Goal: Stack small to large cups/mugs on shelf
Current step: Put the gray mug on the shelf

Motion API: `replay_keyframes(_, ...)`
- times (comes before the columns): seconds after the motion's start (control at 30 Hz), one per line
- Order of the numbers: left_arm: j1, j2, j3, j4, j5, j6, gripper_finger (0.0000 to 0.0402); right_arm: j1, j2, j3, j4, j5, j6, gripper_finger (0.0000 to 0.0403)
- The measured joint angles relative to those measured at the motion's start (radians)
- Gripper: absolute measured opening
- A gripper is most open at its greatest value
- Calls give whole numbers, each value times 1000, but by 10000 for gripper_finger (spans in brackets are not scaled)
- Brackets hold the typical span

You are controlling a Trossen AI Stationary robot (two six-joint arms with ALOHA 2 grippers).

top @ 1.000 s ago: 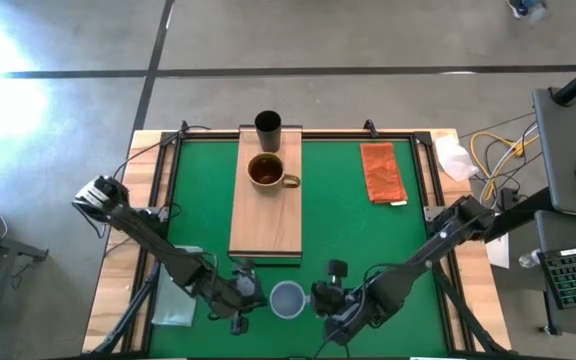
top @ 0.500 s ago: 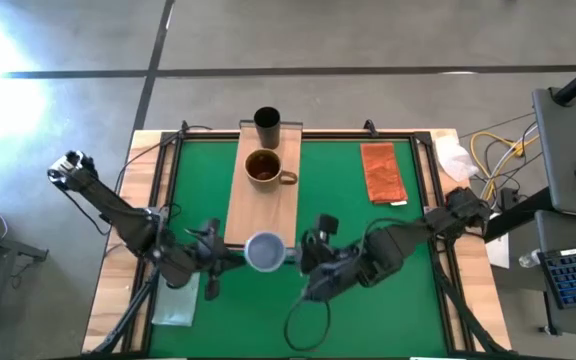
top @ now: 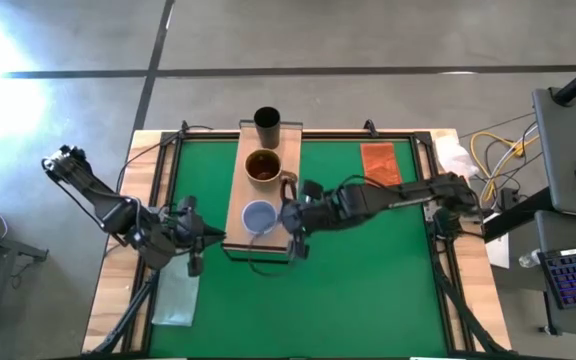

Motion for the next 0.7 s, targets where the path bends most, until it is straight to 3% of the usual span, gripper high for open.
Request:
replay_keyframes(0.4, 1, -64, -14, -72, -91, 0, 22, -64, 6, -14, 71, -85, -60, 49)
replay_keyframes(0.7, 2, -97, -16, -87, -96, -3, 22, -61, 31, -43, 76, -120, -52, 54)
